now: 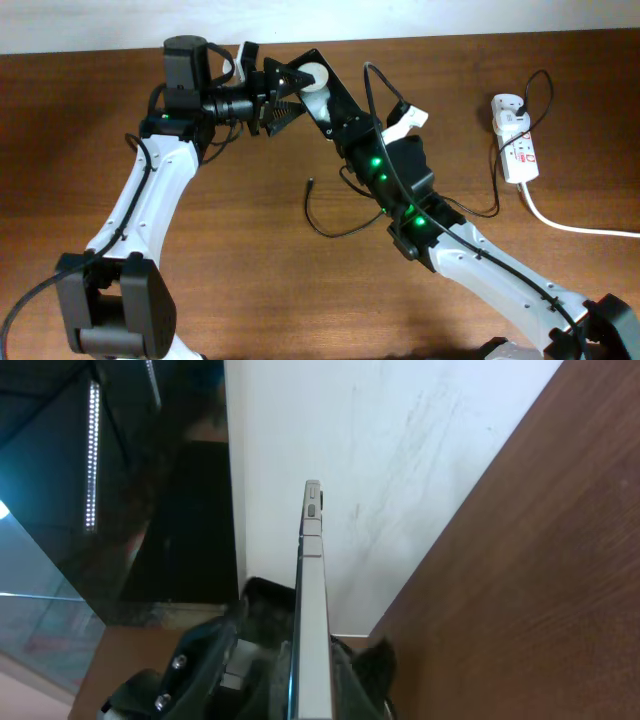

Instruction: Plug charger to phone and switch on socket

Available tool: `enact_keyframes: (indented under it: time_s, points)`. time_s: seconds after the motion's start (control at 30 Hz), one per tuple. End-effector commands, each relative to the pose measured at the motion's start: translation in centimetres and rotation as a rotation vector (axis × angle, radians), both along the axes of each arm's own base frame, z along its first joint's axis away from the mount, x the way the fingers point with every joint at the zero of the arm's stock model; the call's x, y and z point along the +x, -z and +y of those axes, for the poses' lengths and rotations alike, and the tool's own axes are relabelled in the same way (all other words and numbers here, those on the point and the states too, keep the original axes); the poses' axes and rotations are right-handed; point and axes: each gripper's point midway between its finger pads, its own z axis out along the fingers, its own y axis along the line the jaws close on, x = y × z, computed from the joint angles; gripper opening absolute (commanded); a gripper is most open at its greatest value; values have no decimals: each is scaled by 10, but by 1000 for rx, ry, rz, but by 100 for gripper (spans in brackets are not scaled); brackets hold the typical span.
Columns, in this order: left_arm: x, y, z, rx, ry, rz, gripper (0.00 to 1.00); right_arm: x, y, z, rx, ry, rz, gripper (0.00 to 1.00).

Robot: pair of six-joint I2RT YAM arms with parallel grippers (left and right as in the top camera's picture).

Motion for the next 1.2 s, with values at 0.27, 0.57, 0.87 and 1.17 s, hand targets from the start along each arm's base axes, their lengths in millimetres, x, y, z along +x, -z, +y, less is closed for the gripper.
enact_keyframes:
  time_s: [0.27,0.57,0.87,1.17]
  points:
    - [3,-12,3,0,-37,-23,68,1,-11,13,115,-3,23,4]
    - [0,-12,-3,0,-23,-23,47,-1,4,29,97,-31,50,4]
    - [-3,-12,-11,-3,-14,-7,34,-2,2,37,129,-69,52,4]
    - [3,-9,-8,-3,-65,45,24,-3,2,39,129,-85,53,4]
